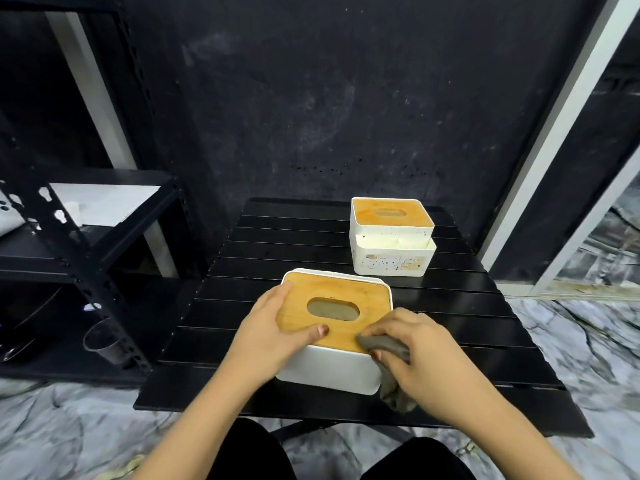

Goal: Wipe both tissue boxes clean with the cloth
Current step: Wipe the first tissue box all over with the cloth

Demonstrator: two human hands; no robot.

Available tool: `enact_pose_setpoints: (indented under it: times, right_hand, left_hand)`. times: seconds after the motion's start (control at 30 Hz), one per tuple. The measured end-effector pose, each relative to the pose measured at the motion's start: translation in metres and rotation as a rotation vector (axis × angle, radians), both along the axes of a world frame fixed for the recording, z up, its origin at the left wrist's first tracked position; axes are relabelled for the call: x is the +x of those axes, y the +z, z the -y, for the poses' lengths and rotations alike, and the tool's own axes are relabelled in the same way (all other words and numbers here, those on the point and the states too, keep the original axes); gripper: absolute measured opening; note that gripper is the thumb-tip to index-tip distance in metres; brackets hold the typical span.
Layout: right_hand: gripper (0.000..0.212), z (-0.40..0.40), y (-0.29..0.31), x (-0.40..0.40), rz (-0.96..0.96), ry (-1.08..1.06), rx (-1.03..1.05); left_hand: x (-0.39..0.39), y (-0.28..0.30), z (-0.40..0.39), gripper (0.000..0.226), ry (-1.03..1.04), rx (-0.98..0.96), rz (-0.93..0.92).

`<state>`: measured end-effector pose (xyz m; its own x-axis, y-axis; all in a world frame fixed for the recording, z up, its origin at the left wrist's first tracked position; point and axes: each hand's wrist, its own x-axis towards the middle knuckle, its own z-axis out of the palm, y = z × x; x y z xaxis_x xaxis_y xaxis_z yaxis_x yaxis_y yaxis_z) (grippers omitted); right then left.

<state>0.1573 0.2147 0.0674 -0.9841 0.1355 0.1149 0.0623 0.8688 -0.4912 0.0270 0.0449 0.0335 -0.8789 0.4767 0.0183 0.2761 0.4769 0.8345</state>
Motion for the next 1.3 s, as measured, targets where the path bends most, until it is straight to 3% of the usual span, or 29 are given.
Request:
enact_pose_setpoints:
  times: [0.27, 0.53, 0.7, 0.8, 0.9, 1.0, 1.13, 1.3]
  right_hand:
    - [0.026, -0.026, 0.007, -0.047, -0.009, -0.137, 0.014]
    - [0.029, -0.01, 0.002, -0.011, -0.035, 0.061, 0.071]
    - [0.027, -0.015, 0.007, -0.035, -0.038, -0.087, 0.115]
    - [0.025, -0.003, 0.005, -0.029, -0.039, -0.068, 0.198]
    - [0.027, -0.003, 0.001, -0.007, -0.085, 0.026, 0.089]
    - [0.029, -0.016, 0.004, -0.013, -0.012, -0.007, 0.049]
    - [0.027, -0.012, 0.006, -0.034, -0.037, -0.139, 0.228]
    - [0.03, -0.006, -0.003, -0.007, -0.112, 0.06, 0.162]
  left_hand:
    - [0.0, 0.002, 0.0, 0.092, -0.005, 0.035, 0.032]
    - [-0.002, 0.0, 0.003, 0.092, -0.01, 0.069, 0.081]
    - [-0.003, 0.003, 0.002, 0.092, -0.045, 0.042, 0.051]
    - [-0.004, 0.002, 0.002, 0.092, -0.03, 0.055, 0.061]
    - [-0.005, 0.001, 0.003, 0.092, -0.038, 0.065, 0.067]
    - [-0.005, 0.0, 0.002, 0.093, -0.07, 0.073, 0.081]
    - [-0.005, 0.001, 0.002, 0.093, -0.082, 0.07, 0.085]
    - [-0.007, 0.0, 0.004, 0.091, -0.107, 0.098, 0.116]
